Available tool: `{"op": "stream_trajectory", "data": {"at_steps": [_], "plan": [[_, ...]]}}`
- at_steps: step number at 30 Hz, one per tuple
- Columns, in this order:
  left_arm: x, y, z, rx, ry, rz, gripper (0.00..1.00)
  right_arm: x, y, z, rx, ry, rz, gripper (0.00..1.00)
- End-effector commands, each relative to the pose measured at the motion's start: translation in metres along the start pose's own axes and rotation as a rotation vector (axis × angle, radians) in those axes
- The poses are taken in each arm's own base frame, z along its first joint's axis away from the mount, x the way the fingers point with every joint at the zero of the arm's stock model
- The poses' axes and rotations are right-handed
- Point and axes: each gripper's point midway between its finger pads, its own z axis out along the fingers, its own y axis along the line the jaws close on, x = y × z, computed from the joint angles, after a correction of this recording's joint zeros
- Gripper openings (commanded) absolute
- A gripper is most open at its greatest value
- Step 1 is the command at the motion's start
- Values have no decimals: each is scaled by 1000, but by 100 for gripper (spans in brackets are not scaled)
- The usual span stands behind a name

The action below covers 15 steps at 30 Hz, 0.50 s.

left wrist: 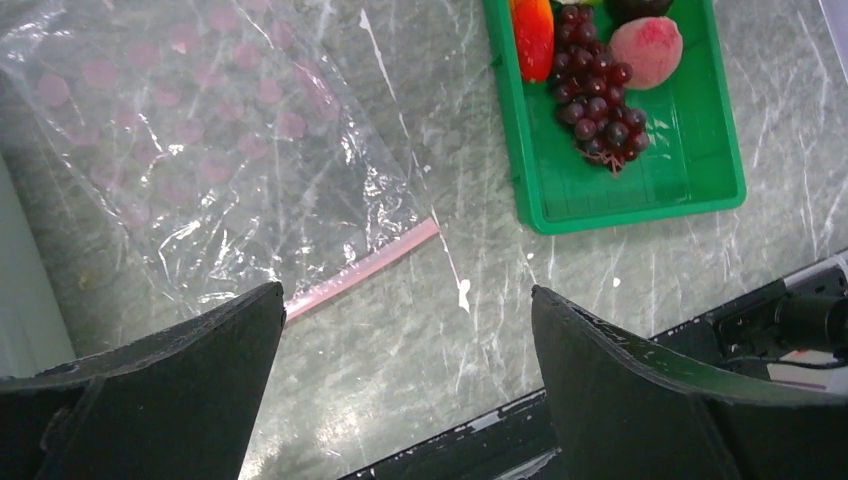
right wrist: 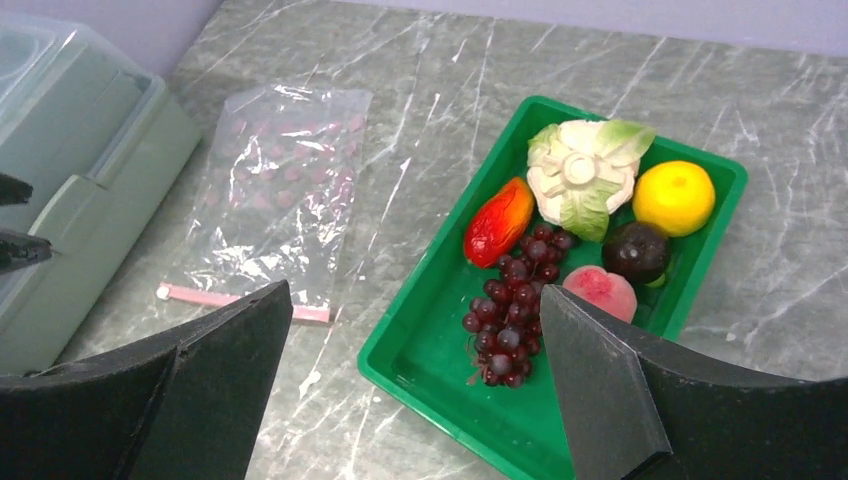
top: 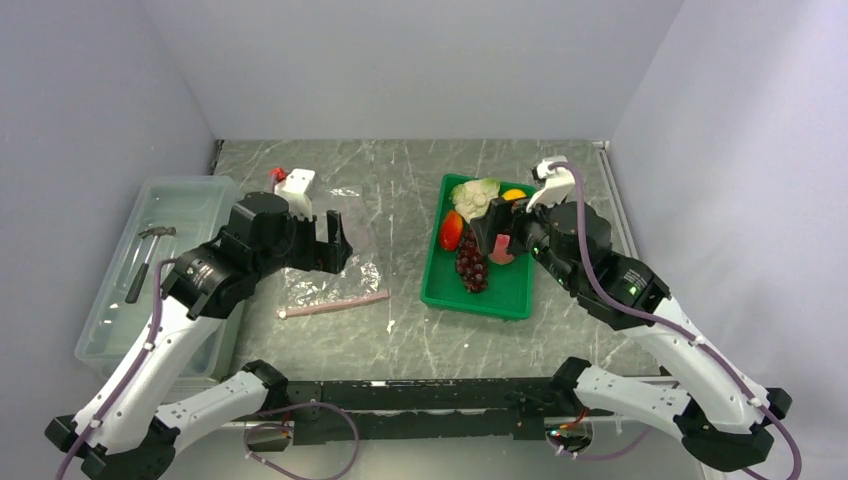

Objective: Place the food in the zip-top bag and seal the zipper
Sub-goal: Pick up the zipper food storage bag at the center of the board.

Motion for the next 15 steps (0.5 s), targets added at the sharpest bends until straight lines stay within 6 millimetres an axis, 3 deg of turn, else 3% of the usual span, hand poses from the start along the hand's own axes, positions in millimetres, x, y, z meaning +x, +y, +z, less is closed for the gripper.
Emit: {"op": "stream_trajectory", "data": {"at_steps": [1, 10, 15], "plan": [[3, -13, 5, 83, 4, 37, 99, -5, -11, -2, 55, -21, -24, 100], [17, -14, 26, 80, 74, 40, 99, -2, -23, -9, 97, -27, -44, 100], [21, -13, 27, 70, 97, 26, 99, 8, -11, 0, 42, 23, -50, 100]]}}
